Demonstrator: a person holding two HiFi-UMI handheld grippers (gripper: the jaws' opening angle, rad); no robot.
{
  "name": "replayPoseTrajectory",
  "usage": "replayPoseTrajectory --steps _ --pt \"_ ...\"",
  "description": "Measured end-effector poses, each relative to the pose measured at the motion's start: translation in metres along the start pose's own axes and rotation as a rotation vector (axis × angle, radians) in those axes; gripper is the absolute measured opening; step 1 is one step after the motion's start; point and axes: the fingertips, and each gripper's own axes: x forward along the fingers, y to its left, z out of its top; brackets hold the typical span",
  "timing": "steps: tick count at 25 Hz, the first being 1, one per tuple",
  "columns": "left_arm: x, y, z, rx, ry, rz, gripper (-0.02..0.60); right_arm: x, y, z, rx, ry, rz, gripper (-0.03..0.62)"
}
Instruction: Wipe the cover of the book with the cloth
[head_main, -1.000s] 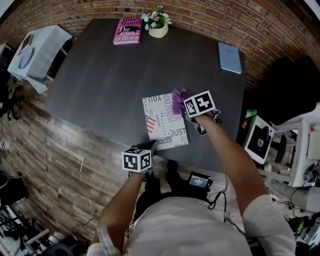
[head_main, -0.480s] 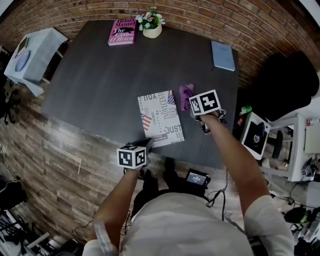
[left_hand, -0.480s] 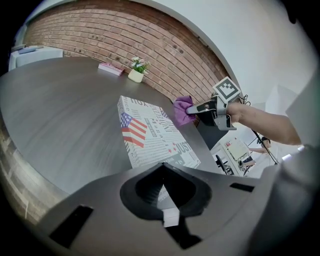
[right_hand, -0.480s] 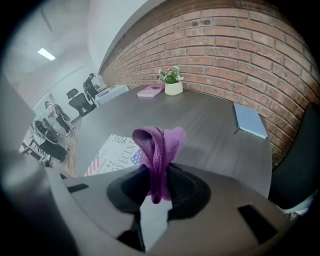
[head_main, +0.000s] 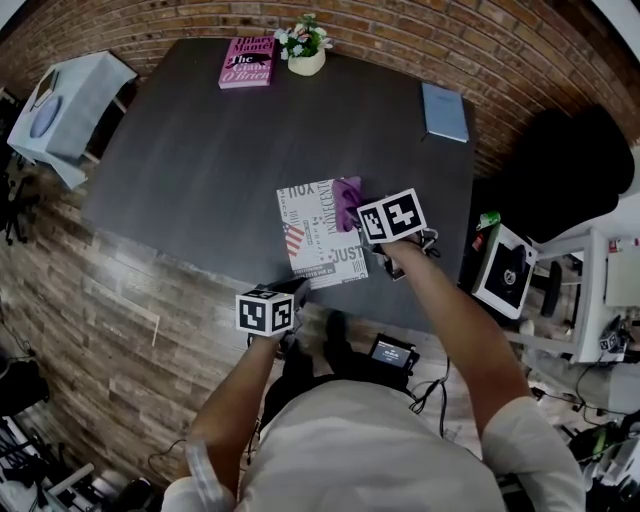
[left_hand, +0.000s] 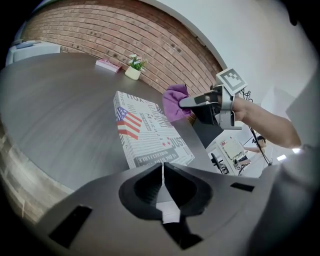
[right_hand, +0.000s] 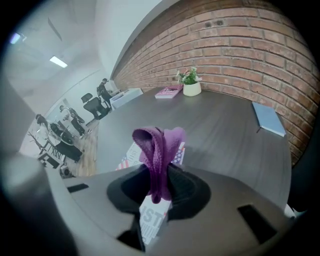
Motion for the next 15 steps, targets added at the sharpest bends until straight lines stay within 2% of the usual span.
replayPoseTrajectory --steps 2,8,15 --pt "0.000 0.002 -0.002 -0.011 0.007 0.005 0.008 0.005 0.017 -0.002 -0.005 0.009 0.039 0.092" --pt "0.001 0.003 0.001 -0.027 0.002 0.004 0.006 0.025 0.064 -0.010 0.000 0.055 0.162 0.092" --pt "0.002 0.002 0.001 -0.029 0.005 0.016 0.006 0.044 0.113 -0.017 0.056 0.095 0.316 0.092"
